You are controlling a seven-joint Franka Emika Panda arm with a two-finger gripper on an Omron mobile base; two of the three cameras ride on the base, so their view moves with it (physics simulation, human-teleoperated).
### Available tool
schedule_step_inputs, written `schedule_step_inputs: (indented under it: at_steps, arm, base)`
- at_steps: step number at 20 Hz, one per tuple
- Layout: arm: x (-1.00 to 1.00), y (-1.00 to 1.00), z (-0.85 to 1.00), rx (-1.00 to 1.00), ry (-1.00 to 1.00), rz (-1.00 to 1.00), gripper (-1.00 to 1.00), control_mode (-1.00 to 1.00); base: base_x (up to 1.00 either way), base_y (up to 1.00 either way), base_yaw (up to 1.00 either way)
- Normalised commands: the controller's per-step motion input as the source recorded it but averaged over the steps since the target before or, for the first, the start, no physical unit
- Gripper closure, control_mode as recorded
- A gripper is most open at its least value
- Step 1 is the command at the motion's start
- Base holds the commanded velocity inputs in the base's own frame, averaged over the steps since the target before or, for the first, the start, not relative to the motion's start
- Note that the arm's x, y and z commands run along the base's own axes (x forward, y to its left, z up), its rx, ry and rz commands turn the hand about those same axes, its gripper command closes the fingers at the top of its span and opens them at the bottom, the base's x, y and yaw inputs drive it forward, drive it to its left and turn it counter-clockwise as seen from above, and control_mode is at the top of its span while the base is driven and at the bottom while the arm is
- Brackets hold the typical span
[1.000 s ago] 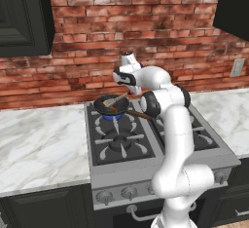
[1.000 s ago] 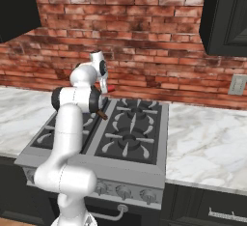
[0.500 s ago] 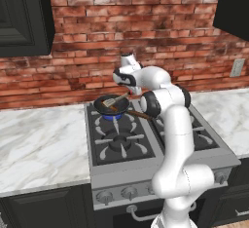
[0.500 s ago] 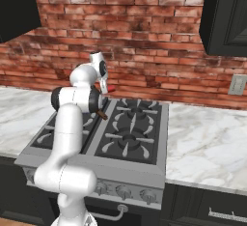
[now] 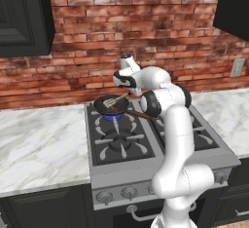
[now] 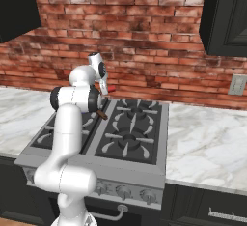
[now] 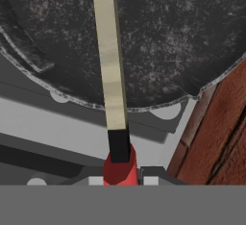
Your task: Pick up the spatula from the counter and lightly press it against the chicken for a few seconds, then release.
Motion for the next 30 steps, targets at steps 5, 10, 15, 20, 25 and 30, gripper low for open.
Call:
schedule_step_inputs:
  at_steps: [5,10,15,20,25,30]
  arm:
    - [0.00,0.02,-0.15,-0.03,-0.04,0.00,1.00,-1.00]
    - [0.00,0.00,-0.09,-0.02,-0.03,0.00,1.00,-1.00]
    - [0.00,0.00,-0.04,-0.01,-0.04,0.00,1.00,-1.00]
    - [0.00,0.00,-0.05,-0.01,-0.04,0.00,1.00,-1.00]
    - [0.00,0.00,-0.05,-0.01,-0.04,0.00,1.00,-1.00]
    - [0.00,0.00,-0.04,-0.01,-0.04,0.00,1.00,-1.00]
  base:
    - [0.00,0.00,0.00]
    - [0.00,0.00,0.00]
    - [0.00,0.00,0.00]
    - [0.00,0.00,0.00]
    - [0.00,0.00,0.00]
    - [0.00,0.00,0.00]
